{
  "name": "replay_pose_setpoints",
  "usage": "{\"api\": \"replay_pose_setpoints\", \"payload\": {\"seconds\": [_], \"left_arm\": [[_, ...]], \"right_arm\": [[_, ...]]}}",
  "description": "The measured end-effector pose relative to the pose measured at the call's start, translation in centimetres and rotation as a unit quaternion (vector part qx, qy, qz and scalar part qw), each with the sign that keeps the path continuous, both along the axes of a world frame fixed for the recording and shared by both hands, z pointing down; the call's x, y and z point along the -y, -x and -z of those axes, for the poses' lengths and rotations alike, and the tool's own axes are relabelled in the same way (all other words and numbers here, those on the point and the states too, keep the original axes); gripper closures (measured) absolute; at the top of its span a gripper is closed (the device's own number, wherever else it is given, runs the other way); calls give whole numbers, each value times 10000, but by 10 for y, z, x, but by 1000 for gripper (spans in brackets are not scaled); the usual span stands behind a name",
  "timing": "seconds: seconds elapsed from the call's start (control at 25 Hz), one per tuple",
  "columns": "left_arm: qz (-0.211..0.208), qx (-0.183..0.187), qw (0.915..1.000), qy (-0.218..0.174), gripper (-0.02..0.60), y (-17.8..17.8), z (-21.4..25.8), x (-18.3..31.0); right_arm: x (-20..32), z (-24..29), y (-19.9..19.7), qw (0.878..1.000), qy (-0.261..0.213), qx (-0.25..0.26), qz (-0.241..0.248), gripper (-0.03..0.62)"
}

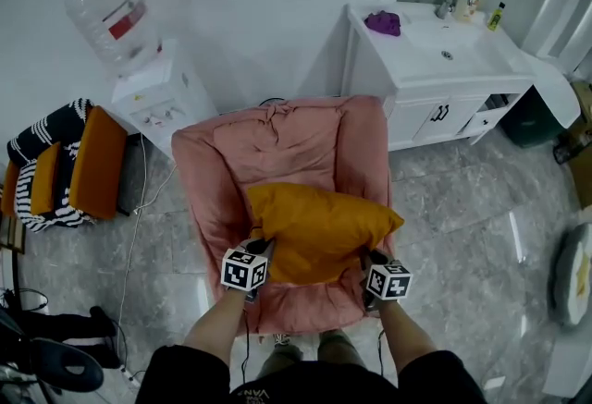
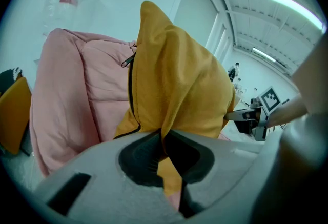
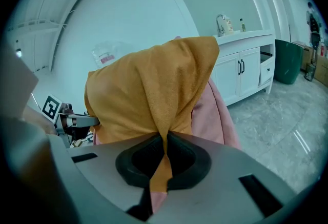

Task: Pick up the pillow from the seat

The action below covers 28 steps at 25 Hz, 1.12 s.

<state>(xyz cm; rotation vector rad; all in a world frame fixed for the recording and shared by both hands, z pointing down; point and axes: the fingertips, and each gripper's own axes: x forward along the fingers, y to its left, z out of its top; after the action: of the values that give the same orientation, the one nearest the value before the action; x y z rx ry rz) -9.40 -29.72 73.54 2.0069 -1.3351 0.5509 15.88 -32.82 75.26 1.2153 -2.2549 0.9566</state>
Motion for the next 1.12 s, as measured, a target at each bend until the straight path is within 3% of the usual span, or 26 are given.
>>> {"api": "replay_pose_setpoints", "payload": {"seconds": [0.48, 0.92, 1.12], "left_arm": [[-348, -88, 9993, -114, 555, -9, 12, -73], [-728, -150, 9970, -225, 556, -5, 27, -128], [-946, -117, 9946, -410, 558, -1, 48, -138]], "right_arm": [[-89, 15, -12, 9995, 22, -187, -261, 583], [-153, 40, -9, 9966, -277, -111, -762, 585], [-171, 69, -5, 9939, -629, -153, -898, 585]]}}
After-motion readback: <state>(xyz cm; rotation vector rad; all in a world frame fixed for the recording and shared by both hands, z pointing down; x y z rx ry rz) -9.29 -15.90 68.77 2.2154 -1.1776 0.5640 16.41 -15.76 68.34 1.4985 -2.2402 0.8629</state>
